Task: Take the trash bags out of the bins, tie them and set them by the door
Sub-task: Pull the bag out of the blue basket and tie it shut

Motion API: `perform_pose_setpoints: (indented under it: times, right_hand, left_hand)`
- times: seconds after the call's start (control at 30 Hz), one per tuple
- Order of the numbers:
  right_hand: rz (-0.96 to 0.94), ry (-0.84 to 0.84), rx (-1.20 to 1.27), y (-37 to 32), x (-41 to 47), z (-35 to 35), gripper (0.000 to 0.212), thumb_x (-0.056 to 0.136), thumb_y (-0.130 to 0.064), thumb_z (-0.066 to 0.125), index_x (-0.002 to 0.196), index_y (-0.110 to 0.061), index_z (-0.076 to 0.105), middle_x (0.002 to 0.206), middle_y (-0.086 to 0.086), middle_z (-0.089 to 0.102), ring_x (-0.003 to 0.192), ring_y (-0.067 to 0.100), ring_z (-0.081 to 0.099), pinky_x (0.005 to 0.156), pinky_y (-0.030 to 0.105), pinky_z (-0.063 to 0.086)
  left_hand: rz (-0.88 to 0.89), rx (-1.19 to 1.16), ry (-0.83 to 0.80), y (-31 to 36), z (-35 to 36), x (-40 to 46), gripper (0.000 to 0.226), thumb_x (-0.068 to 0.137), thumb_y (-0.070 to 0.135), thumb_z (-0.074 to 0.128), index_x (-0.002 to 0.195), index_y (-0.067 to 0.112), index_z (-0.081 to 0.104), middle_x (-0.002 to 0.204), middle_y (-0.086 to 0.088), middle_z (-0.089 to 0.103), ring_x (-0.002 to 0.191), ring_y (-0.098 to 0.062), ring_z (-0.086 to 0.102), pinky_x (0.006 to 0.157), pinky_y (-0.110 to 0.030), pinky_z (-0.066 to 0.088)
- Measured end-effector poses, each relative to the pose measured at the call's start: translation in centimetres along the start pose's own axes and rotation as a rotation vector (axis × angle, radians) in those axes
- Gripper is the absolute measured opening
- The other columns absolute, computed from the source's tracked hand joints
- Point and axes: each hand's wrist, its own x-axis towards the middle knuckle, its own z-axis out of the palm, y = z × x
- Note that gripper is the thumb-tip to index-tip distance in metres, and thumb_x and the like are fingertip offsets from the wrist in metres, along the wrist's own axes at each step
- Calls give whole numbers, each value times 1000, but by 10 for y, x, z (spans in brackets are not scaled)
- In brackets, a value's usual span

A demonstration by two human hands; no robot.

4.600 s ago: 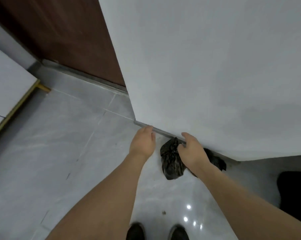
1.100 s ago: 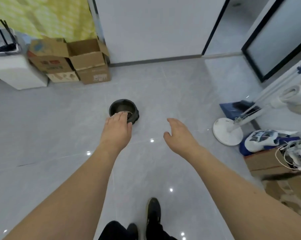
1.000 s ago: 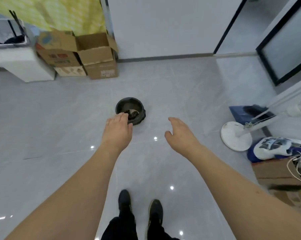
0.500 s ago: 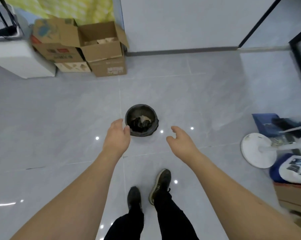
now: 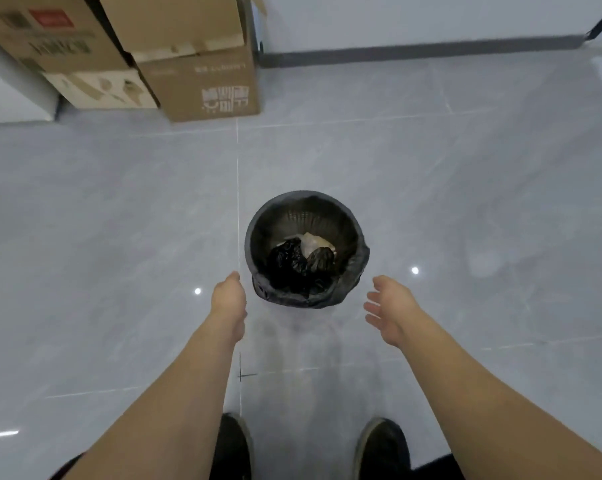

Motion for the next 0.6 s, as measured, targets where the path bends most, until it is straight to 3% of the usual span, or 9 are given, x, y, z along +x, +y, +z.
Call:
perform_pose_setpoints:
  times: [0.03,0.1,0.13,0.2,0.27,0.37,0.43,0.5,0.6]
  right_hand:
    - [17,-14,52,11,29,6,52,100,-32,45,145,-8,36,144,15,44,128,32,46,110,45,37]
    - [42,-59,142,29,81,14,55,98,-36,46,146,-12,34,144,16,43,128,33,46,108,47,38]
    - [40,-91,171,36,102,18,52,97,-39,47,142,-13,39,138,16,46,124,33,48,107,48,38]
    - [15,-157,216,43,130,24,37,95,-44,47,110,-11,53,119,13,56,113,31,52,109,47,36]
    - [0,-160,250,45,143,27,33,94,-45,48,92,-12,52,103,10,60,108,29,57,108,44,38]
    - [2,-116,242,42,136,23,30,95,-39,48,109,-12,47,91,6,59,92,21,61,97,37,44]
    - [20,-86,180,38,123,17,20,95,-30,49,102,-11,53,72,0,51,64,15,51,74,31,47]
    - [21,-57,102,31,110,10,12,93,-19,51,83,-12,55,61,-2,42,53,13,41,60,28,43]
    - [-15,-46,72,16,92,1,11,91,-19,51,86,-12,58,71,1,50,61,16,49,66,31,46]
  left_hand:
    - [-26,-49,-19,-13,6,28,51,100,38,38,145,14,35,133,-9,46,118,-29,49,105,-39,37]
    - [-62,-156,-56,-36,19,74,58,99,42,37,151,16,29,145,-11,41,126,-32,46,105,-42,36]
    - [-77,-199,-81,-44,25,93,59,98,43,38,149,15,31,140,-12,46,122,-32,48,100,-43,37]
    - [-109,-253,-146,-57,36,122,59,94,45,42,142,12,40,121,-11,56,111,-31,54,96,-44,38]
    - [-119,-308,-228,-64,43,132,53,90,44,44,130,9,50,102,-9,66,106,-30,61,101,-46,36]
    - [-120,-319,-303,-63,39,114,27,92,32,42,95,13,62,67,-4,70,92,-23,64,103,-44,41]
    - [-80,-285,-314,-54,31,97,25,92,24,41,95,16,64,80,-4,72,84,-20,64,86,-37,51]
    - [-55,-258,-282,-39,22,80,24,93,20,40,98,17,63,89,-5,68,79,-20,62,74,-35,51]
    - [-48,-245,-243,-14,9,58,20,94,13,39,92,9,59,84,-10,66,77,-22,63,75,-40,51]
